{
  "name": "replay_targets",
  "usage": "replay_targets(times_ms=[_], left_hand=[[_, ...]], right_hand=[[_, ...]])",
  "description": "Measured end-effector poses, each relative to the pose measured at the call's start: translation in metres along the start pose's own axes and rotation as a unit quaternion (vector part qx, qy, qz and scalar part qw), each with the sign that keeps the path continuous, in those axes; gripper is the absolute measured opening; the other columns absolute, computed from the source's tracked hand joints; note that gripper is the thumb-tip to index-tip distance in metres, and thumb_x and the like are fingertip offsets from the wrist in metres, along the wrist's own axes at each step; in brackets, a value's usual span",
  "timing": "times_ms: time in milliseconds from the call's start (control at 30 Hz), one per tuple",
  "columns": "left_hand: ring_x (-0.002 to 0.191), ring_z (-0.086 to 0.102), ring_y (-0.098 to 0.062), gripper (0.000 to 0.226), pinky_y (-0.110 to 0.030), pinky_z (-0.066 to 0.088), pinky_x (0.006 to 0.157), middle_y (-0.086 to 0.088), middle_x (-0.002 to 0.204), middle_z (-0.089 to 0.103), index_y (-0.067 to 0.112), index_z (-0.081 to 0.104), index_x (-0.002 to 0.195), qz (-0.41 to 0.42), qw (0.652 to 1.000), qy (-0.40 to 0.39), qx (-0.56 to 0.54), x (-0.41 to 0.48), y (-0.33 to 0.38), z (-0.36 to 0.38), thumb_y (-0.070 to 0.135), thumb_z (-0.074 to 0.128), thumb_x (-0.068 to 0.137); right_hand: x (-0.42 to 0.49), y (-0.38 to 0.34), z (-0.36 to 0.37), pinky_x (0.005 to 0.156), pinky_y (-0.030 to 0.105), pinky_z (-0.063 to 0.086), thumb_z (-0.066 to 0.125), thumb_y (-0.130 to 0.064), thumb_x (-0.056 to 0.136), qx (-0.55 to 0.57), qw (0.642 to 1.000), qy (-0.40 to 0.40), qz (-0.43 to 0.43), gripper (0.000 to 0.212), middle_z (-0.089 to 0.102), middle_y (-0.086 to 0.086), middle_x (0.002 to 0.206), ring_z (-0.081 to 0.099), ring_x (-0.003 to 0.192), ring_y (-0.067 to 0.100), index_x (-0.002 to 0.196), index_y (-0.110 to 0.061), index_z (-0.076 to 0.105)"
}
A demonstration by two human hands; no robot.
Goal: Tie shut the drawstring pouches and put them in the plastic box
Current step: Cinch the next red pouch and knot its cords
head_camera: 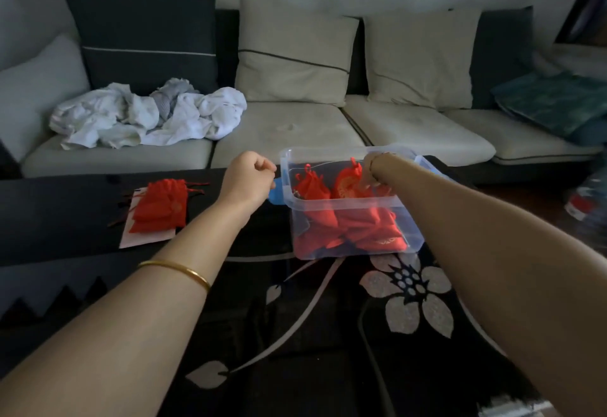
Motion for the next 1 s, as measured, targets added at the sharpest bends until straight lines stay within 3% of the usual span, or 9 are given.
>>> replay_targets(times_ms=[67,133,200,300,500,633,733,833,1000], left_hand=[[0.076,0.061,-0.016,0.016,-0.034,0.051,0.071,-0.003,0.083,0.062,0.018,0.055,0.081,-0.013,1.0,0.02,-0.014,-0.002,-0.012,-0.012,0.008,0.047,0.091],[0.075,0.06,-0.016,0.016,-0.032,0.051,0.067,-0.002,0.081,0.061,0.017,0.055,0.082,-0.037,0.999,0.028,-0.023,-0.007,-0.031,-0.024,0.007,0.046,0.091],[0.07,0.058,-0.014,0.017,-0.027,0.048,0.059,-0.004,0.082,0.06,0.015,0.055,0.083,-0.061,0.997,0.029,-0.037,-0.014,-0.052,-0.031,0.004,0.043,0.091],[0.07,0.056,-0.014,0.017,-0.022,0.043,0.052,-0.005,0.082,0.056,0.011,0.054,0.089,-0.115,0.988,0.05,-0.085,-0.025,-0.08,-0.045,0.0,0.04,0.091],[0.077,0.052,-0.017,0.018,-0.027,0.045,0.064,0.005,0.077,0.047,0.014,0.052,0.096,-0.222,0.96,0.105,-0.134,-0.056,-0.174,-0.107,0.003,0.039,0.093],[0.081,0.056,-0.017,0.022,-0.034,0.053,0.078,0.006,0.078,0.049,0.013,0.054,0.098,-0.23,0.956,0.131,-0.128,-0.049,-0.198,-0.137,-0.001,0.039,0.09],[0.072,0.055,-0.015,0.024,-0.034,0.052,0.073,0.007,0.073,0.049,0.013,0.056,0.094,-0.221,0.954,0.162,-0.121,-0.042,-0.205,-0.154,0.0,0.037,0.09],[0.079,0.06,-0.016,0.024,-0.039,0.055,0.079,0.001,0.083,0.06,0.013,0.062,0.087,-0.206,0.954,0.188,-0.112,-0.037,-0.216,-0.163,0.004,0.04,0.088],[0.106,0.059,-0.024,0.03,-0.041,0.052,0.093,-0.005,0.119,0.058,0.013,0.06,0.114,-0.226,0.947,0.205,-0.097,-0.041,-0.218,-0.164,0.009,0.044,0.088]], right_hand=[[-0.002,-0.011,-0.02,0.072,0.029,0.049,0.046,-0.005,0.093,-0.01,0.998,0.064,-0.006,0.032,0.055,0.002,0.044,0.061,0.07,0.011,0.062,-0.005,0.05],[-0.017,-0.04,-0.05,0.051,0.026,0.036,0.048,-0.001,0.086,0.076,0.98,0.175,-0.06,0.026,0.063,0.013,0.057,0.063,0.08,0.023,0.06,-0.004,0.05],[-0.043,-0.083,-0.071,0.066,0.034,0.05,0.046,-0.006,0.086,0.215,0.93,0.257,-0.153,0.02,0.068,0.019,0.085,0.063,0.083,0.033,0.079,0.002,0.063],[-0.069,-0.158,-0.058,0.081,0.047,0.055,0.042,-0.005,0.088,0.341,0.882,0.182,-0.269,0.027,0.068,0.025,0.095,0.067,0.086,0.036,0.096,0.007,0.065],[-0.04,-0.296,0.042,0.092,0.03,0.041,0.048,-0.01,0.09,0.235,0.919,0.11,-0.298,0.035,0.058,0.014,0.124,0.054,0.113,0.029,0.124,-0.007,0.054],[-0.011,-0.351,0.06,0.103,0.038,0.039,0.055,-0.018,0.087,0.18,0.928,0.094,-0.311,0.06,0.036,0.015,0.143,0.043,0.126,0.035,0.142,-0.014,0.032],[0.002,-0.378,0.068,0.107,0.047,0.033,0.057,-0.041,0.085,0.156,0.932,0.084,-0.317,0.073,0.019,0.009,0.152,0.029,0.134,0.038,0.147,-0.026,0.021],[0.001,-0.394,0.094,0.105,0.049,0.035,0.045,-0.064,0.083,0.085,0.941,0.071,-0.321,0.07,0.025,0.007,0.149,0.029,0.135,0.036,0.142,-0.031,0.028],[-0.028,-0.359,0.111,0.096,0.043,0.038,0.035,-0.059,0.09,0.086,0.931,0.15,-0.322,0.055,0.038,0.006,0.141,0.038,0.126,0.033,0.137,-0.031,0.034]])
Point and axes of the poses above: each hand's wrist, its own x-axis towards the middle knuckle, its own z-axis out of the palm, y = z × x, the point moved 9 cm from there along x, towards the middle knuckle
